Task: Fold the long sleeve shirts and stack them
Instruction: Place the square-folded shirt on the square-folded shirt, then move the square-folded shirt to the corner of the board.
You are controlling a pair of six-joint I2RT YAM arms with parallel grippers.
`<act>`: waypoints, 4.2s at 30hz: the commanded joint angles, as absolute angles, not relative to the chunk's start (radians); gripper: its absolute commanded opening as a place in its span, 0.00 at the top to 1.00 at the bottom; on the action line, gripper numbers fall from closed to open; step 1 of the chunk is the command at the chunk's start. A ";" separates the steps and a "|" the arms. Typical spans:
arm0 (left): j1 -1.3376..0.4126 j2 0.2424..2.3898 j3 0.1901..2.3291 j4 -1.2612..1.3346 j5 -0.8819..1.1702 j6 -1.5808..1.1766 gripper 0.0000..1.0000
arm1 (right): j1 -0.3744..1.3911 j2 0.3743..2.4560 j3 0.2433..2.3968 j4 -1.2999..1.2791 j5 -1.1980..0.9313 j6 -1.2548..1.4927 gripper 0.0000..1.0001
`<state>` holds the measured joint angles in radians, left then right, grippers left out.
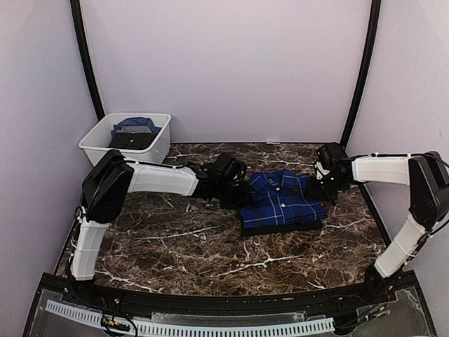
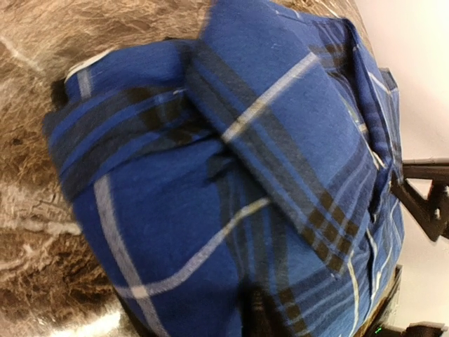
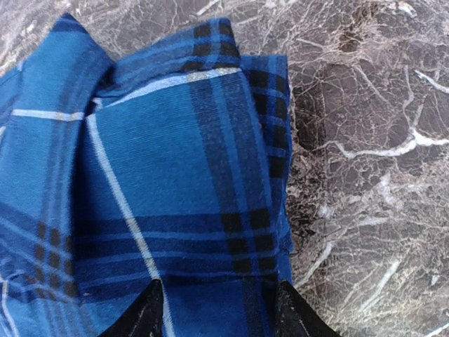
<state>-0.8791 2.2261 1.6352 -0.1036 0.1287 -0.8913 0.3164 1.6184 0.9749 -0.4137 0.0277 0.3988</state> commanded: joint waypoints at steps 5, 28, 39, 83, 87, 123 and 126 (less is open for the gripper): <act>-0.868 2.100 1.630 -0.167 0.042 -0.826 0.36 | 0.361 1.487 1.063 -0.481 0.080 0.394 0.27; -0.661 1.596 1.279 -0.188 -0.049 -0.733 0.01 | 0.934 1.580 1.116 -0.388 -0.215 0.655 0.01; -0.646 1.574 1.251 -0.181 -0.013 -0.723 0.01 | 0.998 1.728 1.111 -0.260 -0.254 0.785 0.01; -0.624 1.568 1.212 -0.175 -0.003 -0.741 0.01 | 0.355 1.914 1.100 -0.294 -0.140 0.531 0.02; -0.624 1.573 1.208 -0.170 -0.003 -0.737 0.01 | 0.356 1.819 1.013 -0.285 -0.146 0.567 0.01; -0.622 1.547 1.177 -0.141 0.050 -0.750 0.01 | 0.040 1.967 1.215 -0.251 -0.133 0.501 0.01; -0.623 1.549 1.181 -0.141 0.058 -0.747 0.01 | 0.039 1.950 1.212 -0.265 -0.114 0.488 0.01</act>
<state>-0.6304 1.5887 1.1873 -0.1509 0.0551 -0.7452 0.0448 1.9316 1.2064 -0.2321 -0.1188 0.5049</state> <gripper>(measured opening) 0.990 0.986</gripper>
